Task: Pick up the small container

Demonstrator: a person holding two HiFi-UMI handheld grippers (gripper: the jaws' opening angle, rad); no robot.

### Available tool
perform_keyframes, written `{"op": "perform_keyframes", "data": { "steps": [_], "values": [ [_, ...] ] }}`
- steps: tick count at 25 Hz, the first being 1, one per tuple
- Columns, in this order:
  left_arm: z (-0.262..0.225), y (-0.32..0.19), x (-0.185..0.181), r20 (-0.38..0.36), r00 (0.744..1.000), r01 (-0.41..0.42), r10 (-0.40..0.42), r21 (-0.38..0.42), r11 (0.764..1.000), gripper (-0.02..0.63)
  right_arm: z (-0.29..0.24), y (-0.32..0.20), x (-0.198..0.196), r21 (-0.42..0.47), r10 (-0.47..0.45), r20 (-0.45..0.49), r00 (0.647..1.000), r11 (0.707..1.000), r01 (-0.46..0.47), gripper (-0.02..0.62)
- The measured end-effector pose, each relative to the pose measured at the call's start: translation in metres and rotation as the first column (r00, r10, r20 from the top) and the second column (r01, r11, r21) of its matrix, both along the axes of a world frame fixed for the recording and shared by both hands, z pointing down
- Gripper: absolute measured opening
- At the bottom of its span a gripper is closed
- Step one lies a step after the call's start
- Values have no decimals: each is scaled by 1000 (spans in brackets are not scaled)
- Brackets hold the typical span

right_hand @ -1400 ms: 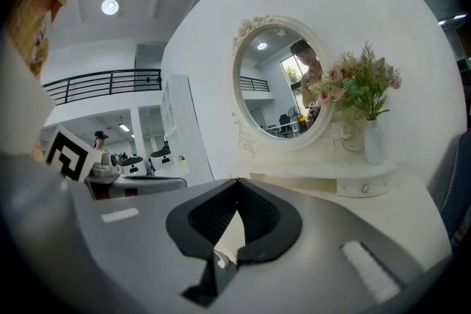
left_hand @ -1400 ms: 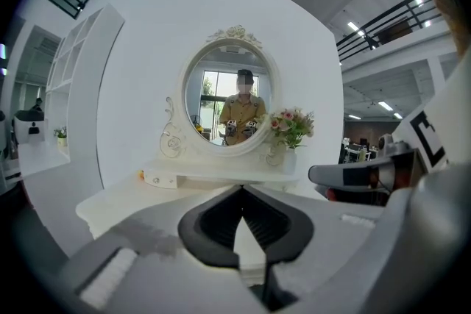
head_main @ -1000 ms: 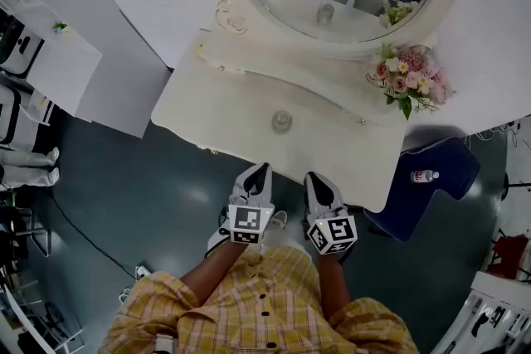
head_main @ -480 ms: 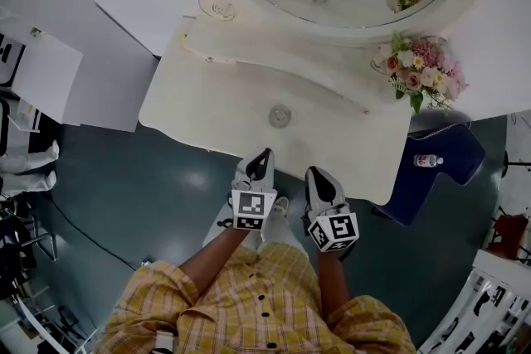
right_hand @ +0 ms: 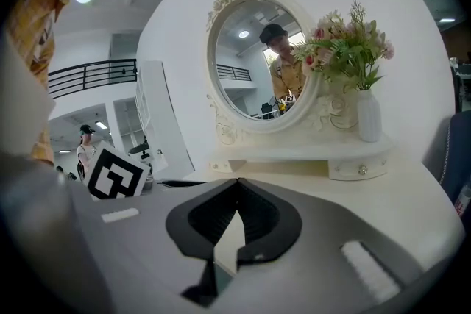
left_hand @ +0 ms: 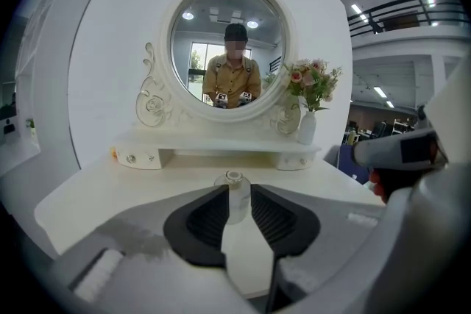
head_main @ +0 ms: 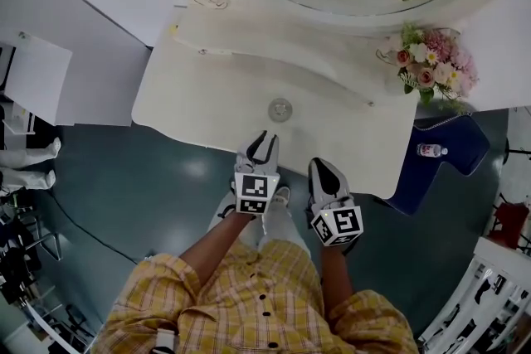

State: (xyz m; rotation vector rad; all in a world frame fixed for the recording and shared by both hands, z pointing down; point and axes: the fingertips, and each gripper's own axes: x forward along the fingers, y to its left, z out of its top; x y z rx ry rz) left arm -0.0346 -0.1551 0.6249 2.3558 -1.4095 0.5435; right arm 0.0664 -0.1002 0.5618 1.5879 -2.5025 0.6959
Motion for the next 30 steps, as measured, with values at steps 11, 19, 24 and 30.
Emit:
{"op": "perform_keyframes", "data": {
  "steps": [11,19,24,30],
  "values": [
    [42,-21,18,32,999,-19,21,-74,997,252,17,-3,4,-31,1,-5,1000,1000,-2,-6],
    [63,-42,28,50,999,-11,15,-86,996,329,23,-3,8,-41,4,-11,1000,999,-5,-6],
    [75,-52,30,62,998,-6,12,-98,995,352,28,-2,9,-54,10,-12,1000,999,-11,-6],
    [87,-62,34,80,996,-22,31,-106,994,367,31,-1,11,-62,26,-9,1000,998,-26,-6]
  ]
}}
